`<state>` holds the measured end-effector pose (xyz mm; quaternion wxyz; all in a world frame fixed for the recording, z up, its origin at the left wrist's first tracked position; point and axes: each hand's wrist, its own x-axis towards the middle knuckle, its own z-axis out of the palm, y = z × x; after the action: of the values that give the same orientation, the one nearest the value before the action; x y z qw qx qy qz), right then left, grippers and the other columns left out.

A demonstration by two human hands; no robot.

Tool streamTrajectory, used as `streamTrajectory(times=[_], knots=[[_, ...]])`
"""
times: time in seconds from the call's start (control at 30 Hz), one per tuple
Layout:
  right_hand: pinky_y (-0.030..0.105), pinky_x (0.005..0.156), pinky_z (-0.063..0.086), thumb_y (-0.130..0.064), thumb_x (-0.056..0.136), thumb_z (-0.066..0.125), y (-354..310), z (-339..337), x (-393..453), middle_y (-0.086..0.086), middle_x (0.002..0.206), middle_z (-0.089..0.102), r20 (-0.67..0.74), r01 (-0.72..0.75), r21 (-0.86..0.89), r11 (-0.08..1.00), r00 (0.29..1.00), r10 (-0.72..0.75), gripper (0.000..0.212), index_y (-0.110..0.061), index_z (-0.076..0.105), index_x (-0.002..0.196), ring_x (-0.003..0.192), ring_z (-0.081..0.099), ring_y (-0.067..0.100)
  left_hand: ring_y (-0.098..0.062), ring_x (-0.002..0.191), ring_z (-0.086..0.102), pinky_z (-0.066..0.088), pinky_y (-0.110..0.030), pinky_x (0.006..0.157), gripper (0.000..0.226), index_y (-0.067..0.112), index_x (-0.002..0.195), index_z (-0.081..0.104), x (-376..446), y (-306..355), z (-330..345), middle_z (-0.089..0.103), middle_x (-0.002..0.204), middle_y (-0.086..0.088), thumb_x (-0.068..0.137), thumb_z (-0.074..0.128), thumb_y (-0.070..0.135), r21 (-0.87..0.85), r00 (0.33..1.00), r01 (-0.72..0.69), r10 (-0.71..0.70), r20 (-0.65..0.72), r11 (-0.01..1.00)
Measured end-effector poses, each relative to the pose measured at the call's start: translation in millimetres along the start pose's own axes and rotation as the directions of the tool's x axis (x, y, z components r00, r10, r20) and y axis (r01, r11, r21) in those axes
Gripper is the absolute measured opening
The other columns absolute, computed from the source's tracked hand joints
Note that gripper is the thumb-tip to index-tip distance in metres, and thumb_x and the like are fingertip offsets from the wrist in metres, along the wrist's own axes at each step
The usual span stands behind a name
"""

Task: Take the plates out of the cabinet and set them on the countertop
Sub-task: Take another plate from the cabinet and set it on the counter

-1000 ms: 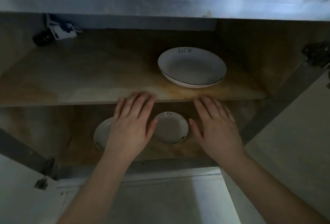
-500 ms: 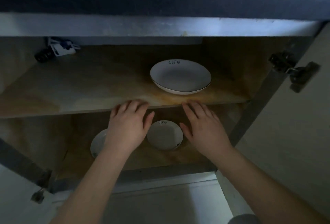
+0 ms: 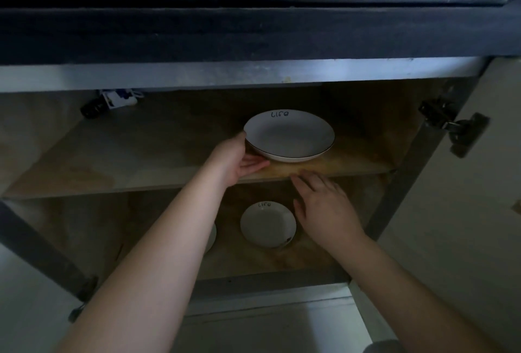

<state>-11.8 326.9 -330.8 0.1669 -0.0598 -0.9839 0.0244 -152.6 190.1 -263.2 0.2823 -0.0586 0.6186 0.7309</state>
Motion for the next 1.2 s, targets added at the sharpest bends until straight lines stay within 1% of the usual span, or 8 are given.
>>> streamTrajectory(times=[0.3,0.4,0.5,0.7,0.83,0.97,1.1,1.2], knots=[[0.036,0.113,0.027,-0.021,0.096,0.045,3.5,-2.1,3.8,0.003,0.15,0.04,0.057,-0.006,0.061,0.998,0.998,0.003,0.052,-0.022,0.035,0.148,0.137,0.035,0.022,-0.021,0.082,0.069,0.057,-0.025,0.045,0.034,0.01,0.134,0.048,10.5,12.2,7.3,0.061,0.107,-0.013,0.1,0.053,0.014,0.232,0.998,0.001,0.015,-0.066,0.973],[0.029,0.103,0.036,-0.017,0.097,0.046,8.9,-7.9,3.8,0.001,0.139,0.051,0.016,-0.072,0.275,0.959,0.997,0.071,0.043,-0.022,0.047,0.14,0.125,0.047,0.02,-0.022,0.085,0.068,0.057,-0.026,0.045,0.037,0.01,0.134,0.048,10.7,12.6,3.1,0.06,0.116,-0.015,0.098,0.055,0.011,0.249,0.997,-0.005,0.025,-0.077,0.969],[0.023,0.089,0.039,-0.02,0.098,0.047,15.2,-14.2,4.4,-0.003,0.129,0.055,0.012,-0.241,0.55,0.8,0.96,0.281,0.034,-0.025,0.053,0.132,0.109,0.05,0.009,-0.022,0.088,0.068,0.058,-0.026,0.046,0.036,0.01,0.133,0.051,8.8,11.9,-2.6,0.06,0.117,-0.015,0.097,0.057,0.009,0.233,0.996,-0.009,0.03,-0.086,0.972],[0.019,0.071,0.043,-0.03,0.097,0.049,24.5,-25.5,11.4,-0.017,0.102,0.06,0.13,-0.397,0.789,0.469,0.854,0.504,0.029,-0.029,0.056,0.125,0.095,0.058,0.004,-0.024,0.087,0.067,0.057,-0.026,0.046,0.027,0.01,0.123,0.053,3.2,8.6,-16.6,0.057,0.126,-0.017,0.096,0.057,0.008,0.197,0.995,-0.012,0.032,-0.097,0.98],[0.036,0.097,0.05,-0.023,0.098,0.049,22.4,-33.0,22.2,0.0,0.115,0.064,0.336,-0.448,0.89,0.082,0.768,0.546,0.018,-0.026,0.06,0.112,0.105,0.061,0.014,-0.025,0.085,0.067,0.056,-0.027,0.045,0.011,0.012,0.103,0.055,-2.4,5.1,-36.1,0.059,0.114,-0.015,0.094,0.059,0.007,0.172,0.987,-0.022,0.048,-0.15,0.985],[0.033,0.099,0.049,-0.014,0.1,0.046,14.2,-44.3,30.8,0.009,0.124,0.06,0.46,-0.382,0.888,-0.255,0.726,0.512,0.026,-0.01,0.056,0.123,0.112,0.059,0.018,-0.026,0.085,0.068,0.059,-0.03,0.049,0.015,0.012,0.094,0.054,-10.5,3.1,-57.3,0.062,0.108,-0.015,0.091,0.06,-0.001,0.158,0.987,-0.062,0.084,-0.136,0.985],[0.034,0.094,0.051,-0.015,0.102,0.042,7.5,-49.5,35.5,0.011,0.13,0.054,0.533,-0.395,0.842,-0.367,0.711,0.459,0.034,-0.006,0.048,0.134,0.116,0.055,0.024,-0.029,0.084,0.071,0.06,-0.031,0.051,0.018,0.003,0.104,0.058,-18.7,1.4,-69.7,0.065,0.107,-0.019,0.09,0.056,-0.008,0.165,0.987,-0.091,0.111,-0.116,0.982],[0.029,0.077,0.052,-0.015,0.102,0.041,1.4,-49.7,36.4,0.006,0.118,0.055,0.514,-0.423,0.857,-0.294,0.74,0.434,0.022,-0.013,0.055,0.119,0.097,0.058,0.018,-0.027,0.08,0.07,0.06,-0.031,0.05,0.015,0.002,0.099,0.061,-23.0,-1.1,-75.5,0.066,0.102,-0.018,0.089,0.056,-0.008,0.2,0.979,-0.124,0.152,-0.133,0.972]])
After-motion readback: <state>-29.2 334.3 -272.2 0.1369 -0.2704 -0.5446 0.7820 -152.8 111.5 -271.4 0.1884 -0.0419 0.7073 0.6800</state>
